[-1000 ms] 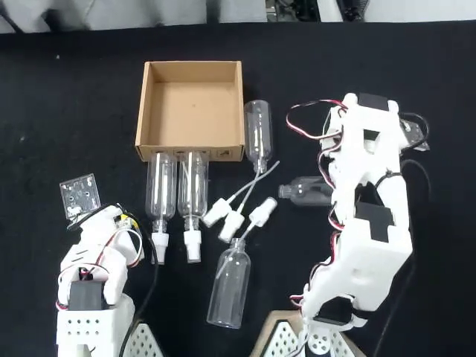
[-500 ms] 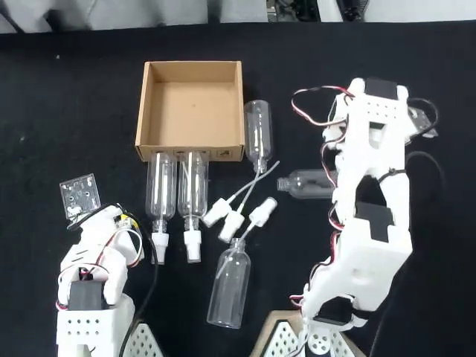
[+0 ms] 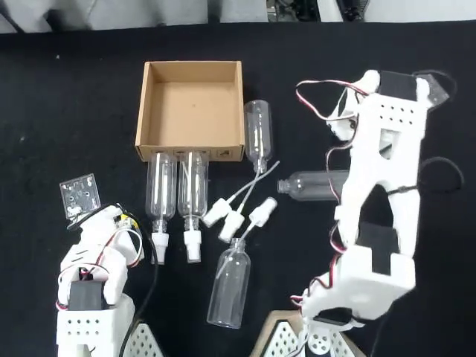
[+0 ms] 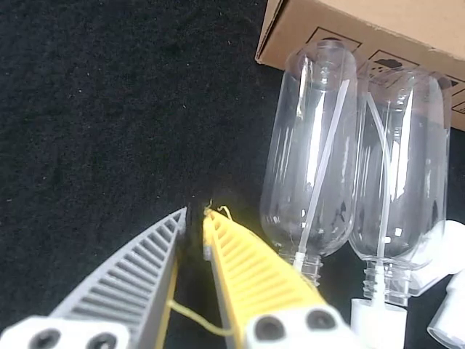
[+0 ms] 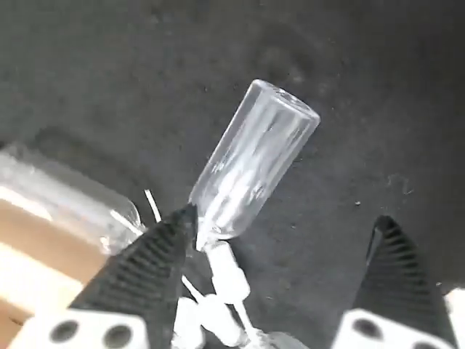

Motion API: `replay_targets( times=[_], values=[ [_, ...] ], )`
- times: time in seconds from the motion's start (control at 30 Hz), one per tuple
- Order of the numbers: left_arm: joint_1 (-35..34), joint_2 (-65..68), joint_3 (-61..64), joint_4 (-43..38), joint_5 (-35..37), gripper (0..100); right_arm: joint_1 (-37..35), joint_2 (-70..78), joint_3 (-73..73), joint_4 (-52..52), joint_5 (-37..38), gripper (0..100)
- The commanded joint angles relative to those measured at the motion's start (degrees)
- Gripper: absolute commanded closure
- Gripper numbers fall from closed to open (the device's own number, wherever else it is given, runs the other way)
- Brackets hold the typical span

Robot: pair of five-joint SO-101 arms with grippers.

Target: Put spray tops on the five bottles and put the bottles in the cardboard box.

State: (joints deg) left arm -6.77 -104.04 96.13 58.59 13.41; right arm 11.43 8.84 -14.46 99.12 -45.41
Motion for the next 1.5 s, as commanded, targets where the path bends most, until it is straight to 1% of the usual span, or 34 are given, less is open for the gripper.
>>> replay_targets(
  times=[0.0,0.3,0.4,0.47,0.6,0.8,1.17,1.3,1.47],
  values=[
    [-0.04,0.18,1.27,0.35,-0.09,97,-1.41,-6.20,1.19,1.67,6.24,66.9],
    [-0.04,0.18,1.27,0.35,-0.09,97,-3.52,-9.63,1.27,1.67,11.78,67.0],
    [-0.04,0.18,1.27,0.35,-0.09,97,-3.52,-10.42,1.80,1.76,16.00,67.0],
    [-0.04,0.18,1.27,0.35,-0.09,97,-3.16,-10.59,2.07,1.76,21.10,67.0],
    [-0.04,0.18,1.27,0.35,-0.09,97,-3.52,-10.59,4.18,1.76,33.58,67.0],
    [-0.04,0.18,1.27,0.35,-0.09,97,-3.52,-10.59,6.11,1.67,47.12,67.0],
    [-0.04,0.18,1.27,0.35,-0.09,97,-3.52,-10.51,6.11,1.67,76.57,67.0],
    [-0.04,0.18,1.27,0.35,-0.09,97,-3.69,-10.51,6.20,1.67,84.40,67.0],
    [-0.13,0.18,1.27,0.35,-0.09,97,-6.77,-10.51,8.48,1.67,92.04,67.0]
  ],
)
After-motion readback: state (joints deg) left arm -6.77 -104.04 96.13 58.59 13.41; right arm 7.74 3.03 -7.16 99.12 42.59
